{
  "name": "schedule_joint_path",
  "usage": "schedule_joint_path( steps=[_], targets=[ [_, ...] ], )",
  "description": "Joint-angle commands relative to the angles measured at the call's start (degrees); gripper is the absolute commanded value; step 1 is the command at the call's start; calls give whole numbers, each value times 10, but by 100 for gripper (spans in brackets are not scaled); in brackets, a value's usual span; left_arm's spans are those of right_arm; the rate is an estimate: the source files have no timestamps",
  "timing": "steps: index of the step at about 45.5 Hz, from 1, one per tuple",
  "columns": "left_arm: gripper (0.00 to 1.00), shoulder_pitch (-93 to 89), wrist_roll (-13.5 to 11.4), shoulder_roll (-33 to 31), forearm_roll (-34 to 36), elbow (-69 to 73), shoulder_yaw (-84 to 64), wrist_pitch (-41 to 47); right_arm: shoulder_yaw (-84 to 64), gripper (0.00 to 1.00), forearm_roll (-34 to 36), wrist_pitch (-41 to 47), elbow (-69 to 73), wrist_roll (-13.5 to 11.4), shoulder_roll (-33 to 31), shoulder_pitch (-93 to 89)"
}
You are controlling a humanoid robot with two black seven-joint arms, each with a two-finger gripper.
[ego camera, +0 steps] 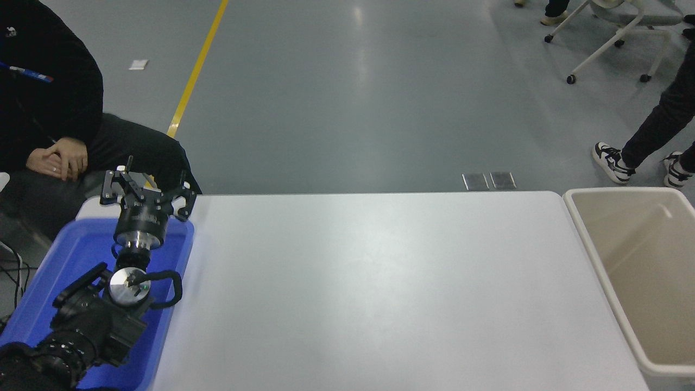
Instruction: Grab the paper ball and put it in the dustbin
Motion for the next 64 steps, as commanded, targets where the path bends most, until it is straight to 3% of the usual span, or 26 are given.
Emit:
schedule_joint_path(
  steps=[1,11,18,31,53,64],
  targets=[
    [99,0,0,0,0,0,0,0,203,36,44,-82,-106,0,83,-231],
    [99,0,0,0,0,0,0,1,288,36,50,-92,-219,0,190,-301],
    [99,0,0,0,0,0,0,1,327,36,93,-90,-277,0,247,-343],
    [99,0,0,0,0,0,0,1,352,36,150,-89,-283,2,277,-376],
    [99,0,0,0,0,0,0,1,377,38,151,-83,-283,8,296,-405],
    [99,0,0,0,0,0,0,1,377,48,151,-82,-283,9,297,-407]
  ],
)
